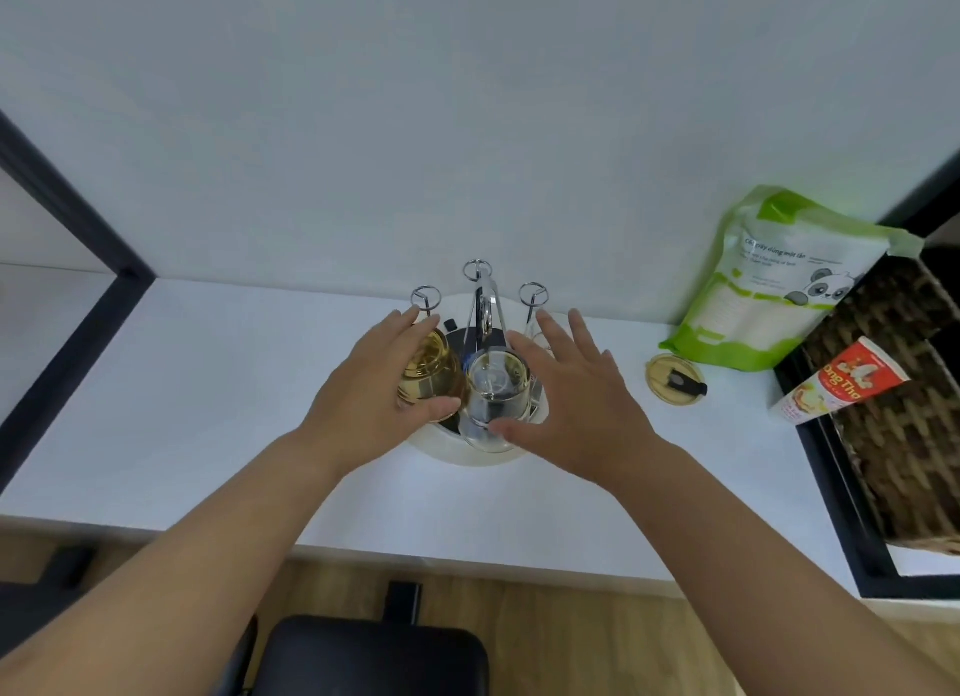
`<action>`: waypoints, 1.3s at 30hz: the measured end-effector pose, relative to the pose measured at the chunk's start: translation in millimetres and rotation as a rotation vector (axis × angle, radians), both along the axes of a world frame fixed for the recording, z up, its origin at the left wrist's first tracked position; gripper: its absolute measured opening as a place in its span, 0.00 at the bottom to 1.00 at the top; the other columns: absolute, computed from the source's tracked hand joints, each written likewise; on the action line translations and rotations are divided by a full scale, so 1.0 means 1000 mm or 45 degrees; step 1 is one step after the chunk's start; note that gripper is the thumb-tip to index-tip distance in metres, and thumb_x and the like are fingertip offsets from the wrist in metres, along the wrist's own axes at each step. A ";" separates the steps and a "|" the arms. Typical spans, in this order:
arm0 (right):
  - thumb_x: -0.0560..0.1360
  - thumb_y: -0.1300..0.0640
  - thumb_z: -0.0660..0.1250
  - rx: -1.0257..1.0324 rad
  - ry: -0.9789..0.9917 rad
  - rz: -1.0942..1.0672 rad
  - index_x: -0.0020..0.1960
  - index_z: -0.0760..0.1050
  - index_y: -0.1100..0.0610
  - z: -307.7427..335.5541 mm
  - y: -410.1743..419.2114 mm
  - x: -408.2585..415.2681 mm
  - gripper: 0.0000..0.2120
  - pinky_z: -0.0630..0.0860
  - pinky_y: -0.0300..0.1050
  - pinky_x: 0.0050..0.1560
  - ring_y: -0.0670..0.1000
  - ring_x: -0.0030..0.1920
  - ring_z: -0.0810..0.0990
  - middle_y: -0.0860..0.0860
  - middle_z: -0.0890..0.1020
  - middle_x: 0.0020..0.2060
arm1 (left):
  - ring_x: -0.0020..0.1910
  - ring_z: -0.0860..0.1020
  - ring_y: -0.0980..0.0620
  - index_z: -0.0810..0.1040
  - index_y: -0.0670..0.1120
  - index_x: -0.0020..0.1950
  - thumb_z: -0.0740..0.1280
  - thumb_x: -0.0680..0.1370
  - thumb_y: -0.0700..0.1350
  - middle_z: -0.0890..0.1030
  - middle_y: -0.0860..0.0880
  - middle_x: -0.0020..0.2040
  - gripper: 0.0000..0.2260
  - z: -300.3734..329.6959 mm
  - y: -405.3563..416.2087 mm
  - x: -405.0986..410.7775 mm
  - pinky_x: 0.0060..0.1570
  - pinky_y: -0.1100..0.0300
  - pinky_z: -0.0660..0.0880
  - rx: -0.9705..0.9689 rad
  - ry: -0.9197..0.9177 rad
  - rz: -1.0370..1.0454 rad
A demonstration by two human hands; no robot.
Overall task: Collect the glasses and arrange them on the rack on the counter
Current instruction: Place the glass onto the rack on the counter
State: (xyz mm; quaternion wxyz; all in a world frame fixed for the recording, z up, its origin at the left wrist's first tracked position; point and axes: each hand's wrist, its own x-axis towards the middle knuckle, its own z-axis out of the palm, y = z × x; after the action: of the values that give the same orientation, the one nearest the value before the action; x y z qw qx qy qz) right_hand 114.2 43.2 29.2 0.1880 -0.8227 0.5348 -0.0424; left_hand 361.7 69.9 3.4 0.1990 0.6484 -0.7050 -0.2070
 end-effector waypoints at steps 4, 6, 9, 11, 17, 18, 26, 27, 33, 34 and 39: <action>0.73 0.27 0.67 -0.108 0.107 0.025 0.84 0.56 0.47 -0.006 -0.007 0.005 0.48 0.44 0.70 0.81 0.57 0.84 0.33 0.51 0.46 0.87 | 0.76 0.66 0.53 0.60 0.60 0.82 0.78 0.73 0.57 0.64 0.59 0.80 0.41 -0.003 -0.009 0.005 0.66 0.58 0.68 0.008 -0.023 0.000; 0.73 0.28 0.68 -0.127 0.120 0.020 0.83 0.60 0.48 -0.009 -0.011 0.005 0.45 0.44 0.71 0.80 0.58 0.84 0.33 0.52 0.47 0.87 | 0.70 0.72 0.52 0.65 0.57 0.80 0.79 0.73 0.52 0.71 0.56 0.75 0.39 -0.003 -0.012 0.005 0.60 0.60 0.69 -0.031 -0.007 0.042; 0.73 0.30 0.71 -0.140 0.064 0.019 0.80 0.66 0.49 -0.015 -0.011 0.006 0.42 0.45 0.71 0.81 0.58 0.85 0.35 0.53 0.50 0.86 | 0.66 0.75 0.52 0.68 0.55 0.79 0.80 0.72 0.50 0.74 0.54 0.71 0.38 -0.001 -0.013 0.005 0.59 0.61 0.69 -0.056 0.013 0.065; 0.72 0.33 0.73 -0.171 0.007 0.030 0.77 0.68 0.50 -0.020 -0.010 0.008 0.40 0.46 0.72 0.80 0.58 0.85 0.37 0.54 0.53 0.86 | 0.65 0.75 0.52 0.69 0.55 0.78 0.81 0.71 0.50 0.75 0.54 0.70 0.38 0.000 -0.013 0.005 0.58 0.62 0.70 -0.065 0.010 0.074; 0.70 0.36 0.76 -0.269 -0.066 0.063 0.73 0.72 0.52 -0.027 -0.010 0.010 0.37 0.48 0.75 0.79 0.59 0.85 0.42 0.55 0.59 0.85 | 0.65 0.75 0.51 0.68 0.56 0.78 0.81 0.71 0.50 0.75 0.54 0.70 0.39 0.003 -0.014 0.006 0.58 0.61 0.70 -0.087 -0.021 0.082; 0.70 0.36 0.77 -0.276 -0.068 0.072 0.73 0.73 0.52 -0.028 -0.011 0.011 0.37 0.49 0.76 0.78 0.59 0.85 0.42 0.55 0.60 0.84 | 0.66 0.75 0.51 0.68 0.56 0.79 0.81 0.71 0.50 0.75 0.54 0.70 0.39 0.003 -0.014 0.007 0.58 0.60 0.71 -0.094 -0.020 0.081; 0.70 0.38 0.78 -0.329 -0.124 0.099 0.72 0.73 0.53 -0.033 -0.012 0.009 0.37 0.49 0.77 0.77 0.59 0.86 0.47 0.54 0.67 0.81 | 0.66 0.74 0.51 0.68 0.56 0.78 0.81 0.71 0.50 0.76 0.55 0.70 0.39 0.000 -0.012 0.010 0.58 0.59 0.71 -0.164 -0.047 0.060; 0.70 0.38 0.78 -0.334 -0.130 0.099 0.72 0.74 0.54 -0.032 -0.012 0.009 0.37 0.50 0.77 0.77 0.59 0.86 0.48 0.54 0.68 0.80 | 0.66 0.75 0.51 0.68 0.56 0.78 0.81 0.71 0.50 0.76 0.55 0.70 0.39 0.000 -0.013 0.010 0.59 0.58 0.72 -0.169 -0.046 0.055; 0.71 0.35 0.75 -0.279 -0.101 0.072 0.73 0.73 0.53 -0.031 -0.013 0.014 0.37 0.47 0.76 0.78 0.58 0.86 0.46 0.53 0.68 0.80 | 0.66 0.75 0.51 0.68 0.57 0.78 0.81 0.71 0.51 0.75 0.55 0.70 0.38 -0.003 -0.012 0.010 0.62 0.52 0.75 -0.146 -0.012 0.064; 0.71 0.34 0.75 -0.281 -0.096 0.065 0.72 0.73 0.53 -0.031 -0.012 0.014 0.37 0.48 0.76 0.78 0.58 0.86 0.47 0.54 0.69 0.80 | 0.67 0.75 0.51 0.68 0.56 0.78 0.81 0.71 0.51 0.75 0.55 0.70 0.38 -0.004 -0.012 0.009 0.62 0.52 0.75 -0.144 -0.013 0.063; 0.71 0.32 0.73 -0.284 -0.081 0.046 0.73 0.73 0.52 -0.035 -0.011 0.013 0.38 0.49 0.77 0.78 0.58 0.86 0.48 0.54 0.69 0.80 | 0.68 0.74 0.51 0.68 0.56 0.78 0.80 0.71 0.51 0.74 0.55 0.72 0.37 -0.008 -0.012 0.010 0.61 0.51 0.76 -0.155 -0.020 0.055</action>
State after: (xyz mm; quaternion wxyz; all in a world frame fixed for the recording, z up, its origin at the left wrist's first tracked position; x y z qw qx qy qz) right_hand 127.0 31.9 -6.1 0.1128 -0.8463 0.5055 -0.1244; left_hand 371.9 58.2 -4.7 0.2369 0.6519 -0.7037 -0.1543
